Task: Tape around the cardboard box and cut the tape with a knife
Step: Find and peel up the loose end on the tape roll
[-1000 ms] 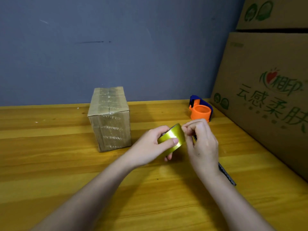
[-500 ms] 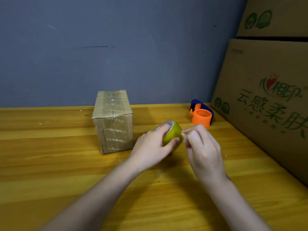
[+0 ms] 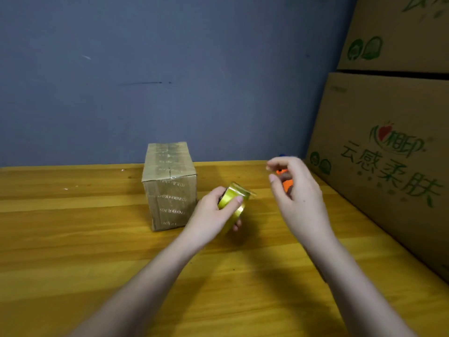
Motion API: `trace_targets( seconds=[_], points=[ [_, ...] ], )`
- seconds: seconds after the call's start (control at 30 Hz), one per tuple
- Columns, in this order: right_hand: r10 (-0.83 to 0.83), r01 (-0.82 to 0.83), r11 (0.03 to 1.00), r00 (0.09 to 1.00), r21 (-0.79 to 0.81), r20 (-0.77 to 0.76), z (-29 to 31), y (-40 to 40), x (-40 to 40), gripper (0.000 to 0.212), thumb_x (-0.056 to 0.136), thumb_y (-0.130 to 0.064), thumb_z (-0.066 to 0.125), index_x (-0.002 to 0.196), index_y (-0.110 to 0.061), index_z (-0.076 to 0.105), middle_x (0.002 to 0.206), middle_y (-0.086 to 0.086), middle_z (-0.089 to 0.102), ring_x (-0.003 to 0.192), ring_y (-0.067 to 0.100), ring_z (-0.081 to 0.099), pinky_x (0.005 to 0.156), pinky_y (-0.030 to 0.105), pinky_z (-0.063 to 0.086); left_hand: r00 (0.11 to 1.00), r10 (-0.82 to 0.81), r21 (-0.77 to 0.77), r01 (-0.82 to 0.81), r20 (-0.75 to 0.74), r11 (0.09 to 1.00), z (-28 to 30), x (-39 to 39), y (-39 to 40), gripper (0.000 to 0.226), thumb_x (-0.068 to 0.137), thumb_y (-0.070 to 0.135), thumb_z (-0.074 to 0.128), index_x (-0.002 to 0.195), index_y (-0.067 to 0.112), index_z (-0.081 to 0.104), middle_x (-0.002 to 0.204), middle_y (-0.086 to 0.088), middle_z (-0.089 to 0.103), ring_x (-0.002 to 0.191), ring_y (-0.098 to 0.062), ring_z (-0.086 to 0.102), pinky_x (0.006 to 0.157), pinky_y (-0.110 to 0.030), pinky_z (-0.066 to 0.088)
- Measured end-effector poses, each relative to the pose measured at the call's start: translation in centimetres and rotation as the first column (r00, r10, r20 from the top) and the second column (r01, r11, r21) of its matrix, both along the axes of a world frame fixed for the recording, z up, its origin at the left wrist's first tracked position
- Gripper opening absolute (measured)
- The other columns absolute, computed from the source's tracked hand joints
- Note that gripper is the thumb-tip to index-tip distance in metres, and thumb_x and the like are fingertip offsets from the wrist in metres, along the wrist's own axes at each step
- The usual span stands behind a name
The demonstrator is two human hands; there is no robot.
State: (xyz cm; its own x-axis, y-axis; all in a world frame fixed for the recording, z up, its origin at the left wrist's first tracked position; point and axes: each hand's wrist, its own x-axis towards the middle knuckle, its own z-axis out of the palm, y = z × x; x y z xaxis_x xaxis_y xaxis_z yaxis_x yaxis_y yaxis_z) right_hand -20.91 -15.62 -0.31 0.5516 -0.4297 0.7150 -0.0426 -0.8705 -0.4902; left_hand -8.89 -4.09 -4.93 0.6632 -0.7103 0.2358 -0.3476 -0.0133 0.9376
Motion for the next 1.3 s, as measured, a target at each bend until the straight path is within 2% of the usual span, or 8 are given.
trace_targets(
  seconds=[0.2,0.37,0.57,0.77,0.87,1.07,1.2,1.3],
  points=[
    [0.216,-0.211,0.976,0.926,0.052,-0.309,-3.8,-0.8,0.7,0.065,0.070,-0.043,0.070,0.129,-0.030,0.047,0.118,-0.011,0.053,0.113,0.005,0.048,0.092,0.024,0.040,0.975,-0.090,-0.114,0.067,-0.205,0.991,0.3,-1.0,0.6,0.010,0.093,0.016,0.053,0.089,0.008,0.057,0.060,-0.006,0.060,0.044,-0.013,0.058,0.044,-0.024,0.051],
    [0.365,-0.323,0.896,0.927,0.304,-0.091,-4.0,-0.4,1.1,0.046,0.069,-0.049,0.065,0.113,-0.040,0.054,0.110,-0.016,0.063,0.109,0.002,0.056,0.085,0.019,0.043,0.969,-0.094,-0.137,0.064,-0.228,0.989,0.5,-1.2,1.1,0.020,0.095,0.023,0.048,0.082,0.012,0.058,0.052,-0.003,0.060,0.042,-0.014,0.056,0.041,-0.022,0.047],
    [0.275,-0.273,0.919,0.961,0.283,0.035,-3.5,0.4,1.9,0.012,0.077,-0.028,0.067,0.088,-0.034,0.064,0.086,-0.011,0.068,0.089,0.006,0.062,0.076,0.029,0.048,0.976,-0.084,-0.110,0.063,-0.201,0.992,0.2,-1.7,1.2,0.023,0.093,0.032,0.050,0.081,0.014,0.058,0.054,-0.010,0.058,0.045,-0.020,0.057,0.045,-0.026,0.049],
    [0.221,-0.292,0.826,0.955,0.482,0.199,-3.2,1.2,2.5,0.005,0.086,-0.011,0.065,0.084,-0.008,0.068,0.079,-0.006,0.068,0.073,-0.003,0.060,0.070,0.014,0.047,0.936,-0.185,-0.145,0.146,-0.301,0.978,0.4,-2.3,1.4,0.016,0.098,0.015,0.041,0.088,0.008,0.051,0.059,-0.014,0.061,0.048,-0.022,0.060,0.049,-0.026,0.051],
    [0.174,-0.284,0.747,0.956,0.601,0.235,-2.8,1.1,3.0,0.011,0.087,-0.012,0.063,0.086,-0.003,0.069,0.080,0.003,0.069,0.074,0.006,0.060,0.072,0.023,0.048,0.950,-0.248,-0.132,0.226,-0.188,0.965,-0.3,-2.5,1.7,0.006,0.095,0.008,0.046,0.100,0.007,0.050,0.072,-0.012,0.065,0.062,-0.021,0.066,0.059,-0.027,0.054],
    [0.075,-0.156,0.824,0.983,0.545,0.168,-2.7,0.7,3.7,0.008,0.085,-0.015,0.066,0.079,-0.011,0.069,0.077,0.002,0.070,0.074,0.013,0.065,0.075,0.030,0.052,0.925,-0.082,0.178,0.016,0.370,0.984,-1.2,-2.5,2.2,0.037,0.080,0.059,0.045,0.108,0.035,0.039,0.075,0.001,0.068,0.058,-0.015,0.067,0.067,-0.035,0.057],
    [0.028,-0.097,0.944,0.976,0.314,0.218,-2.5,1.7,2.7,0.009,0.086,-0.017,0.065,0.079,-0.014,0.069,0.084,-0.002,0.066,0.083,0.002,0.059,0.075,0.012,0.044,0.988,-0.136,-0.061,0.132,-0.072,0.989,-0.2,-3.6,1.8,0.018,0.095,0.030,0.049,0.102,0.013,0.047,0.061,-0.005,0.059,0.046,-0.020,0.056,0.047,-0.030,0.050],
    [0.063,-0.127,0.969,0.957,0.212,0.283,-1.5,2.1,2.0,0.009,0.087,-0.017,0.065,0.079,-0.015,0.069,0.082,-0.004,0.066,0.084,0.004,0.058,0.073,0.015,0.043,0.949,-0.130,-0.112,0.101,-0.287,0.989,0.1,-3.8,1.5,0.016,0.096,0.025,0.046,0.093,0.010,0.045,0.053,-0.007,0.053,0.036,-0.018,0.050,0.041,-0.024,0.043]
  ],
)
